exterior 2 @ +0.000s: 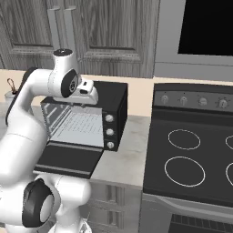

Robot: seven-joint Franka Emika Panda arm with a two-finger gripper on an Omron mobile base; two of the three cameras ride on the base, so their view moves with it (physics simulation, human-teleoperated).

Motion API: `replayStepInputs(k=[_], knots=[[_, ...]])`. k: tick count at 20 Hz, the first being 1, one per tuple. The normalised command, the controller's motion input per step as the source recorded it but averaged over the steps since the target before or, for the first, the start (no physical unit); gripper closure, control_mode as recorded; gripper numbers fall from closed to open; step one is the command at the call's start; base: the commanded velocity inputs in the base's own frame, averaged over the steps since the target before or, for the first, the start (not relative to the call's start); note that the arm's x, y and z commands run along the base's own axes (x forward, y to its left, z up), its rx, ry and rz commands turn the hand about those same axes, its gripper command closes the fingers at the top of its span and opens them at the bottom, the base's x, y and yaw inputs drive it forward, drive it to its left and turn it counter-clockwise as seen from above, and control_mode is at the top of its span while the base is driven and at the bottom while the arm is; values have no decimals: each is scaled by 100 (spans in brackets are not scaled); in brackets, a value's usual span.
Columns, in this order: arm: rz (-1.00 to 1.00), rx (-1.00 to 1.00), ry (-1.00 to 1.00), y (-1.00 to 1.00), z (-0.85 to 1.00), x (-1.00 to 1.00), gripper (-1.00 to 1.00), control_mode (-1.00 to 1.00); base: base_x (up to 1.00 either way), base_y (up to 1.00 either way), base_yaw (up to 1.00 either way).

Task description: Pick up the bagel from the plate, place it on the toaster oven rack, close the door, and set the timer.

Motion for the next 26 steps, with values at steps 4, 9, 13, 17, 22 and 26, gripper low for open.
replayStepInputs(k=[4,9,13,17,22,26], knots=[[0,0,0,1,0,-7,-100,-100,0,0,0],[0,-5,0,29,-7,-42,-100,-100,0,0,0],[0,-5,-1,47,-17,-35,-100,-100,0,0,0],[0,-2,0,43,-35,-16,-100,-100,0,0,0],[0,0,0,34,-46,-1,-100,-100,0,0,0],[-1,0,0,28,-46,9,-100,-100,0,0,0]])
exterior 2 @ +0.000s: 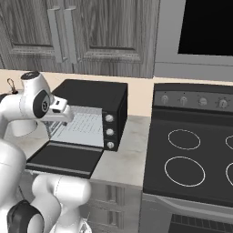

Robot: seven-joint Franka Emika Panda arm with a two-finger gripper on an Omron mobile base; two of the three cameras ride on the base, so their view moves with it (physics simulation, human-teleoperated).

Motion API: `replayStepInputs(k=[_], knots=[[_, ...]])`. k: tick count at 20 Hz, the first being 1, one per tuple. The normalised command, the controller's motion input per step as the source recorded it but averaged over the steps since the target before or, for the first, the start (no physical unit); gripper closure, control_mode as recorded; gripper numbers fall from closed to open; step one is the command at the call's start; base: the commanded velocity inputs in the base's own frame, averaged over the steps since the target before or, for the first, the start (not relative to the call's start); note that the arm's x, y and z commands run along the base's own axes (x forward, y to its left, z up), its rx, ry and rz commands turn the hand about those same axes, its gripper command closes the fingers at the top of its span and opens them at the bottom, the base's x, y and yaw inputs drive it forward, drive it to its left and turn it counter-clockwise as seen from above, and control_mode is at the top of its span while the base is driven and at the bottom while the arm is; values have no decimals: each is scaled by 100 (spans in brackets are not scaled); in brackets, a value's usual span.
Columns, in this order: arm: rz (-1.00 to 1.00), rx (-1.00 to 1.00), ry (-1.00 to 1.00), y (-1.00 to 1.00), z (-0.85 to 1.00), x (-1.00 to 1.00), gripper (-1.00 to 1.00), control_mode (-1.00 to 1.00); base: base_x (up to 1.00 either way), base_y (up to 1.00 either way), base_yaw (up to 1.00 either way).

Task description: Pick up the bagel from the plate, place it on the toaster oven rack, close the door, and set the timer.

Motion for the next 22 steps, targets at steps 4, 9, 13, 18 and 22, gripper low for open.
replayStepInputs(k=[4,9,13,18,22], knots=[[-5,-1,-4,24,-35,35,-100,-100,0,0,0],[-8,-1,-12,11,-23,47,-100,-100,0,0,0],[-9,-1,-12,4,-23,52,-100,-100,0,0,0],[-6,0,-3,1,-41,41,-100,-100,0,0,0],[-5,0,-3,0,-28,44,-100,-100,0,0,0]])
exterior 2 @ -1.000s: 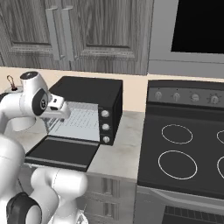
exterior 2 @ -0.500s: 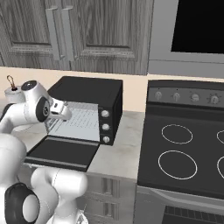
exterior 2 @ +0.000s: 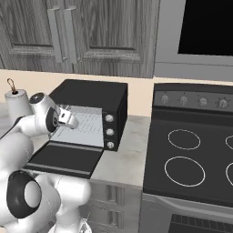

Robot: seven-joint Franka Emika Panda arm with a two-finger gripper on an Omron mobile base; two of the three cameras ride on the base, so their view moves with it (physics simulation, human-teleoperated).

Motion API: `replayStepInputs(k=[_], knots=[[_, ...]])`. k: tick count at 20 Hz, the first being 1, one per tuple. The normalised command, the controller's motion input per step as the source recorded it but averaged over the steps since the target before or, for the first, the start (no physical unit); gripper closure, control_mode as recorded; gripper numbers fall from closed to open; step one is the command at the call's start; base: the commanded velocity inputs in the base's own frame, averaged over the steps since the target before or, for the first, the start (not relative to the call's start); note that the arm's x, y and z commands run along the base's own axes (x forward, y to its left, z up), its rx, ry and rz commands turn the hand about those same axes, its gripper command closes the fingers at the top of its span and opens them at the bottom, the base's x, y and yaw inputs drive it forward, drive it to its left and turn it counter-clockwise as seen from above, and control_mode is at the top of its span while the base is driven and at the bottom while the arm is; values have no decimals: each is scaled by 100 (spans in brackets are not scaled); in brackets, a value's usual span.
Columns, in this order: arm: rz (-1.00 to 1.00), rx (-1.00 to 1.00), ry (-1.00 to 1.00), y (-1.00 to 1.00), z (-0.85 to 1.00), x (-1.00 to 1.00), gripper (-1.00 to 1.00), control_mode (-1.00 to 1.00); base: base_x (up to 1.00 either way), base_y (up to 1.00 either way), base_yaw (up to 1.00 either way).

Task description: Pick up the bagel from the plate, place it on the toaster oven rack, close the door, and set the timer.

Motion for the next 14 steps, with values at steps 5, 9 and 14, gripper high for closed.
replayStepInputs(k=[5,9,14], knots=[[-4,0,-2,0,-22,32,-100,-100,0,0,0],[-3,0,0,0,-23,31,-100,-100,0,0,0],[-2,0,0,0,-12,28,-100,-100,0,0,0]])
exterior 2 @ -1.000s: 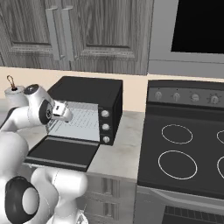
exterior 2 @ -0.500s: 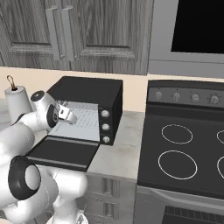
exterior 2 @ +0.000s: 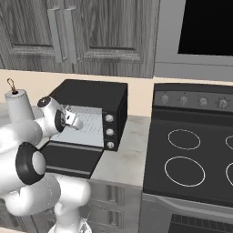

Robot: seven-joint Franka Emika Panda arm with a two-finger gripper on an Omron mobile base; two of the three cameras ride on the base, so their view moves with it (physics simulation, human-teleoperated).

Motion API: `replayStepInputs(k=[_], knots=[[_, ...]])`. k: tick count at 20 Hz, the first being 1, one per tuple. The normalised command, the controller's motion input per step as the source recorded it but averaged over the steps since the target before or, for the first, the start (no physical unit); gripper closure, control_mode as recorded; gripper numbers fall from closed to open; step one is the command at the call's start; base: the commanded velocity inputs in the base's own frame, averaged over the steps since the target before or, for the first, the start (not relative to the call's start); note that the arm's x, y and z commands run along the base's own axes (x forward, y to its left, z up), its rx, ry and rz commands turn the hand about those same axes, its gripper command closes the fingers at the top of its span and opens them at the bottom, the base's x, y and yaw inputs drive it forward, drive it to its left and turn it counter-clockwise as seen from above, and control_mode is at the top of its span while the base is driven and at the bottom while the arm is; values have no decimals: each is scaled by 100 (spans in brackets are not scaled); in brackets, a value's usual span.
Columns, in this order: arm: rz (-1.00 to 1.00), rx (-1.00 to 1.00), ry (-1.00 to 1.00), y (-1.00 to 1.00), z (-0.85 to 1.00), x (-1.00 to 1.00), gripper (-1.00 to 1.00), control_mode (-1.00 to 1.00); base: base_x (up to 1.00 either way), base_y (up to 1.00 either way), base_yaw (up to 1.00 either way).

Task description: Pick up the bagel from the plate, place it on the toaster oven rack, close the door, and set the timer.

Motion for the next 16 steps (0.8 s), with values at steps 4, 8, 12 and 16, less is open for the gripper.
replayStepInputs(k=[4,8,12,16], knots=[[-1,0,0,0,-8,28,-100,-100,0,0,0],[-1,0,0,0,-15,29,-100,-100,0,0,0],[-1,0,0,0,-22,28,-100,-100,0,0,0],[0,0,0,0,-23,25,-100,-100,0,0,0]])
